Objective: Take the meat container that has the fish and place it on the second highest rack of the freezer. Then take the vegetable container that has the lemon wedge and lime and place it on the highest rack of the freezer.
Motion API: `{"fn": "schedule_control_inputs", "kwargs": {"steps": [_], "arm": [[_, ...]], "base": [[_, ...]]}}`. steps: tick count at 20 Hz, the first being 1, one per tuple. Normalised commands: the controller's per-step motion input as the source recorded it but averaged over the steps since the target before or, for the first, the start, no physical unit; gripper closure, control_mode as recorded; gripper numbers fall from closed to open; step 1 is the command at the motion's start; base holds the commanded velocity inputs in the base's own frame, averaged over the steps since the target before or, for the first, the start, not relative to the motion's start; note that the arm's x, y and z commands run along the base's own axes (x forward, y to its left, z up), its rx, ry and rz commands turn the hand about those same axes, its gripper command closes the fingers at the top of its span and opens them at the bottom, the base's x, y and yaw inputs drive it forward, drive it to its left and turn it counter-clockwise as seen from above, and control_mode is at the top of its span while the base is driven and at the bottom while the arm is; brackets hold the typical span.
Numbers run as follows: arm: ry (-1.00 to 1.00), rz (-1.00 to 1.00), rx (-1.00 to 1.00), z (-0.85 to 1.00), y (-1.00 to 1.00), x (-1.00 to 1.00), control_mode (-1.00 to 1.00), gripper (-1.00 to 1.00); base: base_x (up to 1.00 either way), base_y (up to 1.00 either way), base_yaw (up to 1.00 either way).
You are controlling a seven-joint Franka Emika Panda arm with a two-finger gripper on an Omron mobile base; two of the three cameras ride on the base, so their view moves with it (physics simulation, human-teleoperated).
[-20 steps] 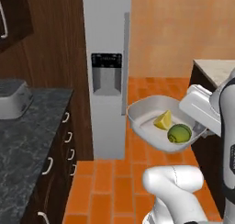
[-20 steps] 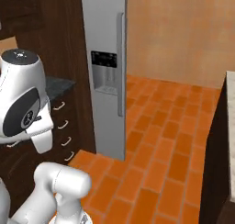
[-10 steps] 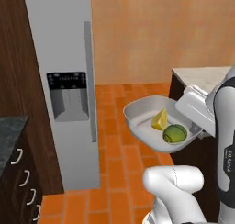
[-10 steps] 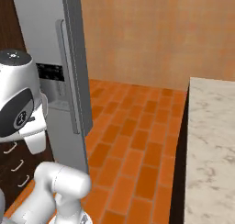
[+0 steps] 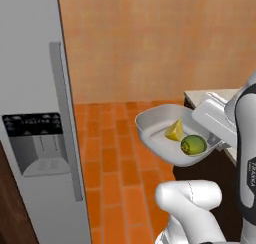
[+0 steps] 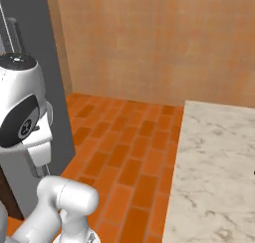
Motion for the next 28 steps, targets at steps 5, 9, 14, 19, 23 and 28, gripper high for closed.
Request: {"fn": "schedule_control_inputs", "kwargs": {"steps": [5,9,14,19,23,28], "arm": [[0.0,0.0,0.0,0.0,0.0,0.0,1.0,1.0],[0.0,0.0,0.0,0.0,0.0,0.0,1.0,1.0],[0.0,0.0,0.0,0.0,0.0,0.0,1.0,1.0],[0.0,0.0,0.0,0.0,0.0,0.0,1.0,1.0],[0.0,0.0,0.0,0.0,0.0,0.0,1.0,1.0],[0.0,0.0,0.0,0.0,0.0,0.0,1.0,1.0]], "base": [[1.0,-0.37,0.0],[1.0,-0.37,0.0],[1.0,-0.38,0.09],[1.0,-0.26,0.26],[0.92,-0.08,0.58],[0.61,0.0,0.72]]}}
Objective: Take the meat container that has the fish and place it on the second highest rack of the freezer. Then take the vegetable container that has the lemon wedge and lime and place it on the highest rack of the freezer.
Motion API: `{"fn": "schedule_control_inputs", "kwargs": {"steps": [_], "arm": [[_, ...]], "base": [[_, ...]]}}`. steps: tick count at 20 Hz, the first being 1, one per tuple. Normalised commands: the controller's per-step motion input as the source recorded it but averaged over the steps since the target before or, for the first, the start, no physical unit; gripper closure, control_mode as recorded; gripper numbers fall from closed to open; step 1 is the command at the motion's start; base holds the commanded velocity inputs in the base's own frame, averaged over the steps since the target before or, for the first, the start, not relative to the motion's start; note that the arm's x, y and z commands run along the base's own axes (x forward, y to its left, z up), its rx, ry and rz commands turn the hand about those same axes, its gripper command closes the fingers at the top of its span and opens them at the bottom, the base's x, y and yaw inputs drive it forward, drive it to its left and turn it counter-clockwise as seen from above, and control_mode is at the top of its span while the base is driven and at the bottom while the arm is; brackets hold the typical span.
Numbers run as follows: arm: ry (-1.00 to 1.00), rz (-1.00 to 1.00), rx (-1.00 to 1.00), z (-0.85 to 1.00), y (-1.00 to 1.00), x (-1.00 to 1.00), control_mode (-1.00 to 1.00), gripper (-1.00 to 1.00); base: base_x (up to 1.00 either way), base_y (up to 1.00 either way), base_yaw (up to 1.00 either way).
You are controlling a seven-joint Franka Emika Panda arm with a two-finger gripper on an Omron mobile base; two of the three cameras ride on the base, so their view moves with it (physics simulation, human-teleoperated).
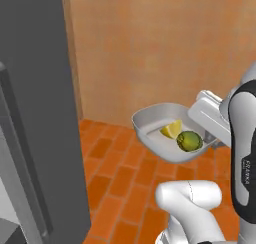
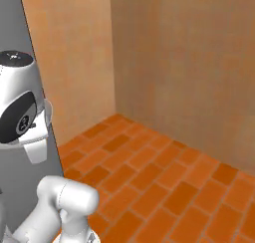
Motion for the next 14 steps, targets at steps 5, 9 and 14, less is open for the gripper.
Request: {"fn": "schedule_control_inputs", "kwargs": {"steps": [5,9,14], "arm": [[0.0,0.0,0.0,0.0,0.0,0.0,1.0,1.0],[0.0,0.0,0.0,0.0,0.0,0.0,1.0,1.0],[0.0,0.0,0.0,0.0,0.0,0.0,1.0,1.0]], "base": [[0.48,-0.01,0.74],[0.59,-0.04,0.72],[0.65,-0.04,0.68]]}}
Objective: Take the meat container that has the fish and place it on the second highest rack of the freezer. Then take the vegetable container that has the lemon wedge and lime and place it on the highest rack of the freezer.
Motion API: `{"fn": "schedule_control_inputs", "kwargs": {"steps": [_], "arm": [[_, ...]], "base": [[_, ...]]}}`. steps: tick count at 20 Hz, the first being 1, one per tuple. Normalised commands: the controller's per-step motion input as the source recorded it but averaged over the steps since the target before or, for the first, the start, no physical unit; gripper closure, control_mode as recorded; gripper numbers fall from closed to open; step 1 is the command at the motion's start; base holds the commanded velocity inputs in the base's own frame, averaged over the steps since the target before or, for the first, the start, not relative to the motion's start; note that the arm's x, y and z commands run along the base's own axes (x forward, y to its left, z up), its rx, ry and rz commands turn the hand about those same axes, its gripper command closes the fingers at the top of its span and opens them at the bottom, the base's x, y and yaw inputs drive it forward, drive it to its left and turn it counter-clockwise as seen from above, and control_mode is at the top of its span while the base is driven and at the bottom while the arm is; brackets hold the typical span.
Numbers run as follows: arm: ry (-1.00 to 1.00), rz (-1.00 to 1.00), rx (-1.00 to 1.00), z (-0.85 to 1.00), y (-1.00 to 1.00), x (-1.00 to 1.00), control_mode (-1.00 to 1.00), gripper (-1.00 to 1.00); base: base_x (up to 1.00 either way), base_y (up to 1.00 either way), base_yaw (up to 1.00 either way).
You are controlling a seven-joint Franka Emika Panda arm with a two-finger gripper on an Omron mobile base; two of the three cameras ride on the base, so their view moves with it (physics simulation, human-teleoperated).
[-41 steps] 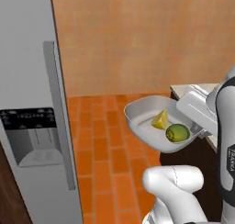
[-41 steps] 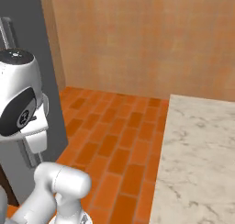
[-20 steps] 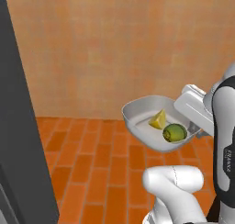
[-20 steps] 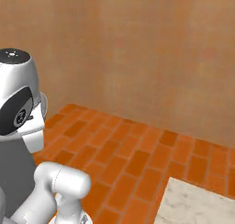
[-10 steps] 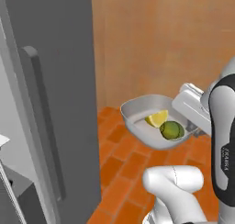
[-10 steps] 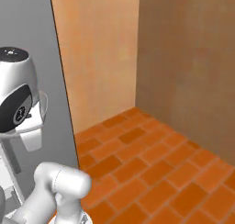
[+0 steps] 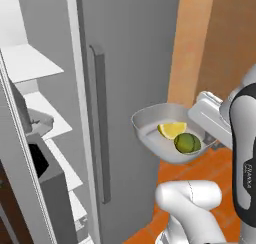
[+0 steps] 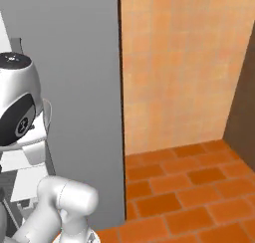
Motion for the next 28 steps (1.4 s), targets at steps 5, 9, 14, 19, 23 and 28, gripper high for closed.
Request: {"fn": "schedule_control_inputs", "kwargs": {"steps": [5,9,14,19,23,28], "arm": [[0.0,0.0,0.0,0.0,0.0,0.0,1.0,1.0],[0.0,0.0,0.0,0.0,0.0,0.0,1.0,1.0],[0.0,0.0,0.0,0.0,0.0,0.0,1.0,1.0],[0.0,0.0,0.0,0.0,0.0,0.0,1.0,1.0],[0.0,0.0,0.0,0.0,0.0,0.0,1.0,1.0],[0.0,0.0,0.0,0.0,0.0,0.0,1.0,1.0]], "base": [[0.56,0.0,0.58],[0.12,0.04,0.31],[0.45,0.16,0.1],[0.37,0.26,0.42],[0.15,0.03,0.57],[0.17,0.34,0.12]]}}
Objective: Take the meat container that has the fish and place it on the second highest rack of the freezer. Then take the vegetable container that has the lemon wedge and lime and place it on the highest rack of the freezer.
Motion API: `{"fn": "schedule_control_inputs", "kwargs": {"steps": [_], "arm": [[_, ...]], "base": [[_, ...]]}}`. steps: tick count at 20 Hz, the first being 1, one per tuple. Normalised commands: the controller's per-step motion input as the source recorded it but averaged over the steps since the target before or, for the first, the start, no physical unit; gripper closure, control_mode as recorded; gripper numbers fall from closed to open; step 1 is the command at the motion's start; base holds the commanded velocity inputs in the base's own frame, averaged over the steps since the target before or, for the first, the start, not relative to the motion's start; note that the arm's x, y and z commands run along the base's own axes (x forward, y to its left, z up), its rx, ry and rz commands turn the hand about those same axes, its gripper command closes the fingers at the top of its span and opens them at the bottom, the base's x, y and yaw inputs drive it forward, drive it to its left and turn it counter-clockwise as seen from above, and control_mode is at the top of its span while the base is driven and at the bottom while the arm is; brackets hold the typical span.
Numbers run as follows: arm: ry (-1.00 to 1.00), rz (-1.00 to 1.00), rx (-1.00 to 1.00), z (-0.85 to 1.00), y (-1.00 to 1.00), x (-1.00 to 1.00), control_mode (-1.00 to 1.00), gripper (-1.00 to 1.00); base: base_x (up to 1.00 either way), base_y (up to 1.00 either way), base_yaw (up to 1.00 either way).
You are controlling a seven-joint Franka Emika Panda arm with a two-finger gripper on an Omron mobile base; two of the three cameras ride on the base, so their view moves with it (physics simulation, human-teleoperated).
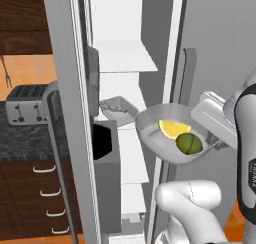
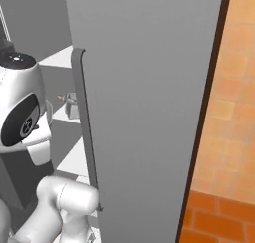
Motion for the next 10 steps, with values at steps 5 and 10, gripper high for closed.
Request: {"fn": "schedule_control_inputs", "kwargs": {"steps": [5,10], "arm": [[0.0,-0.04,0.02,0.17,0.26,0.01,-1.0,1.0],[-0.06,-0.47,0.0,0.43,0.28,0.0,-1.0,1.0]], "base": [[0.19,0.36,0.0],[0.0,0.0,0.0]]}}
